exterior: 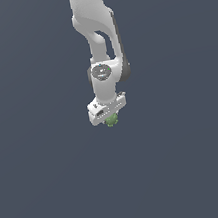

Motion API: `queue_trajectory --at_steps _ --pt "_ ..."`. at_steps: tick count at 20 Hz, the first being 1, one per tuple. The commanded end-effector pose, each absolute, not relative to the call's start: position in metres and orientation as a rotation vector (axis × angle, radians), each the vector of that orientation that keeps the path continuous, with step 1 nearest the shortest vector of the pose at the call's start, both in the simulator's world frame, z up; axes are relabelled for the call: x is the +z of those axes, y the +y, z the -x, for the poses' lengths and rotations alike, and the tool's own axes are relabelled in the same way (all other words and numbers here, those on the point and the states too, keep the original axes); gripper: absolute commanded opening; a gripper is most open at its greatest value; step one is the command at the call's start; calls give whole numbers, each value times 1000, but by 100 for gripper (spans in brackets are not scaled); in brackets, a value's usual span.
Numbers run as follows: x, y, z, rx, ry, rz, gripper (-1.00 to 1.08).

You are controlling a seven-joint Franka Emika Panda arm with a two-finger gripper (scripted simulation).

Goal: Pick up the object and move it to a goal position.

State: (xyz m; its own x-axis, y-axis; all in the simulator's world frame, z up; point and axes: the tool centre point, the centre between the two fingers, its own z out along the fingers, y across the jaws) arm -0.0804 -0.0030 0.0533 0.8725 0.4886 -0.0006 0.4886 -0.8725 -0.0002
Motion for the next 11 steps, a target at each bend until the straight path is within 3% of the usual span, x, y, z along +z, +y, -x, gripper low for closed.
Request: queue_trajectory --at_steps 1,11 --pt "65 -8 77 -1 -793 3040 -100" --pt "93 -22 70 0 -794 3039 -100"
